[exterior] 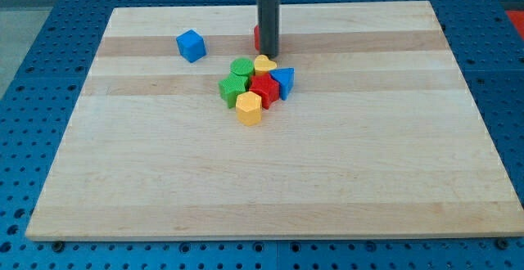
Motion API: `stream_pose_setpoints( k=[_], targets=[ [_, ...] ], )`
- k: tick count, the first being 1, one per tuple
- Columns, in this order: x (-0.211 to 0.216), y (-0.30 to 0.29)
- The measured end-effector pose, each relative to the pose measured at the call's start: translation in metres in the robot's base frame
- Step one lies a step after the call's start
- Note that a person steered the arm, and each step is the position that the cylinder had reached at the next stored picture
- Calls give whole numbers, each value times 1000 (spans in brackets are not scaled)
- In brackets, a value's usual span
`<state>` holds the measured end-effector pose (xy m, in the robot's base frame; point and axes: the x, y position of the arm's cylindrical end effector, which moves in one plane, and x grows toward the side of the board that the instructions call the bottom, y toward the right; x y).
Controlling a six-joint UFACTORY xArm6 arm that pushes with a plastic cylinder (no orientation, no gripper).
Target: Move red circle diagonally upwards
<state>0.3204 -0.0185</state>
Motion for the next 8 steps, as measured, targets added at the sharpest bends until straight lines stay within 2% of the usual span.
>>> stream_pose_setpoints(
  k=[1,2,3,4,5,7,8],
  targets=[
    [7,-16],
    [32,-16],
    [35,-16],
    [24,-16],
    [-5,-16],
    [16,-27],
    [-12,-28]
  ],
)
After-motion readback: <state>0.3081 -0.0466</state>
